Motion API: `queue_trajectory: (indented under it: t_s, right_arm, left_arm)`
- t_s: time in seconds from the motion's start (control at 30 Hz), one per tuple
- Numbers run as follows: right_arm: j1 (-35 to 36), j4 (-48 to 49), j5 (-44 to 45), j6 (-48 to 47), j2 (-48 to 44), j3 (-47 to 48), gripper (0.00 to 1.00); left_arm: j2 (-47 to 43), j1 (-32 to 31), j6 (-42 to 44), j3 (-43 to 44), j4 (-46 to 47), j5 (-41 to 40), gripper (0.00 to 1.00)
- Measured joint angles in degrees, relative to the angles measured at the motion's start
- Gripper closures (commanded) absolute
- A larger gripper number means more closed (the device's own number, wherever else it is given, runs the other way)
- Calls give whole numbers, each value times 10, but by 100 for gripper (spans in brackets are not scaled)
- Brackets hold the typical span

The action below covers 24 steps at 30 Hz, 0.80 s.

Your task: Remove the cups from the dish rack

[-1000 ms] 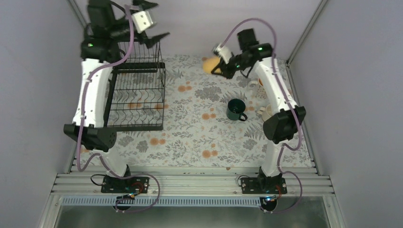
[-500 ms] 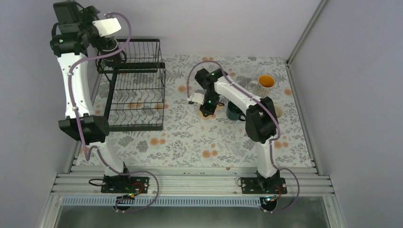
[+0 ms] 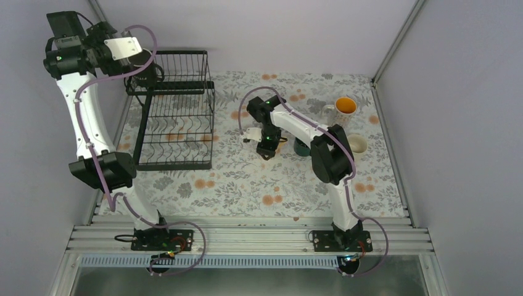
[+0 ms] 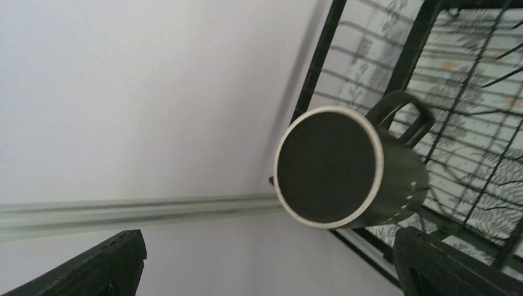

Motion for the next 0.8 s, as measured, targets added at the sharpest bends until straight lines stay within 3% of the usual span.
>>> queue_trajectory:
  t_s: [0.2, 0.43, 0.53, 0.6, 0.8]
  right_arm:
    - [0, 0, 2, 0, 3, 15, 1]
    - [0, -3, 1, -17, -51, 32, 0]
    - [0, -2, -6, -19, -93, 46, 0]
    - [0, -1, -16, -19, -120, 56, 0]
    - [0, 0, -44, -15, -170, 66, 0]
  left_arm:
    - [-23, -1, 29, 1, -51, 60, 0]
    - [-56, -1, 142, -49, -76, 121, 0]
    - [-63, -5, 215, -81, -75, 128, 10]
    - [-57, -12, 268, -86, -77, 119, 11]
    - [31, -64, 342, 25, -119, 73, 11]
